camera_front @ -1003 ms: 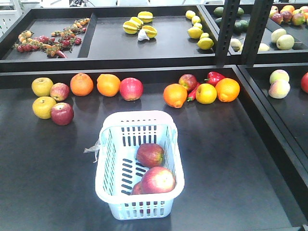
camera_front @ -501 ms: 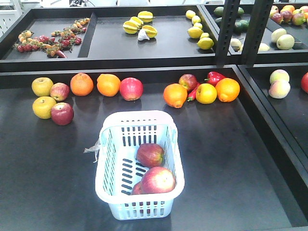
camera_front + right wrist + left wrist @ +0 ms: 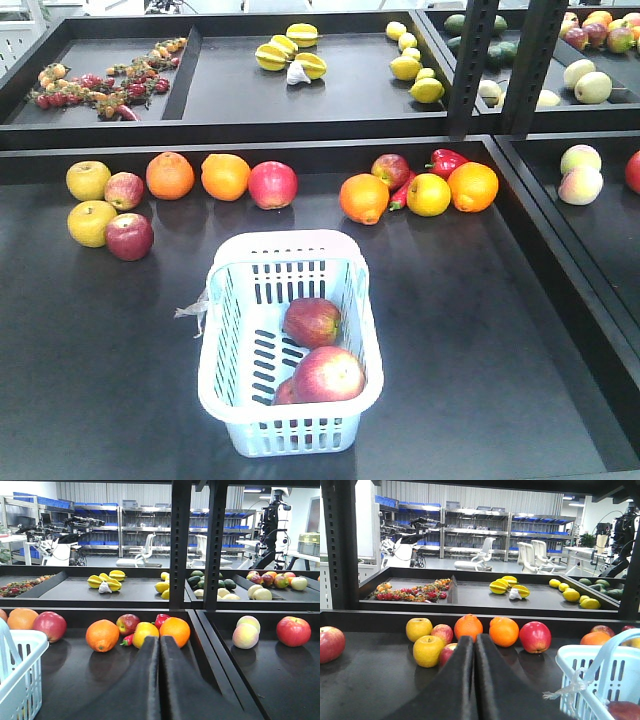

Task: Pick three apples into basket with both arms

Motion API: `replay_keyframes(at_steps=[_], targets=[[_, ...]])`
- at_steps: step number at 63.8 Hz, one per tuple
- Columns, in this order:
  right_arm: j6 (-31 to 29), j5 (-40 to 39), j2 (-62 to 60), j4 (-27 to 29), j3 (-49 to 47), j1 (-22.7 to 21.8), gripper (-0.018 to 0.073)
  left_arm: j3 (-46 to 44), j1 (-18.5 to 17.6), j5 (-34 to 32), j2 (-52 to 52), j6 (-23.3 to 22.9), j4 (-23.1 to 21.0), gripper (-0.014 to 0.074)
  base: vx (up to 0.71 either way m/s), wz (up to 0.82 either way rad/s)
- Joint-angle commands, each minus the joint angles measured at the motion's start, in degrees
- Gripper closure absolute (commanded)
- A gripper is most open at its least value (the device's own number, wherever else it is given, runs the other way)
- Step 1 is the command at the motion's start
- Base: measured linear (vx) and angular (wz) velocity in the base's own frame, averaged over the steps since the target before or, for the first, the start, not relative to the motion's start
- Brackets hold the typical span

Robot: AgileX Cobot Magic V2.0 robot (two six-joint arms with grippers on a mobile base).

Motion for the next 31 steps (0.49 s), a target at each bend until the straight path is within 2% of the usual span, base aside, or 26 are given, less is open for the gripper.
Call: replay_keyframes(at_steps=[1,31], targets=[[0.18,-4.08,-0.69,-0.6,0.84,-0.43,0.0568,1.31,-0.07,-3.79,-0.84,-0.54,-0.26,0.0604,0.0,0.0],[0.18,-4.08,-0.69,-0.6,0.84,-0.43,0.0568,1.31,-0.07,-3.79,-0.84,-0.54,-0.26,0.0604,0.0,0.0]])
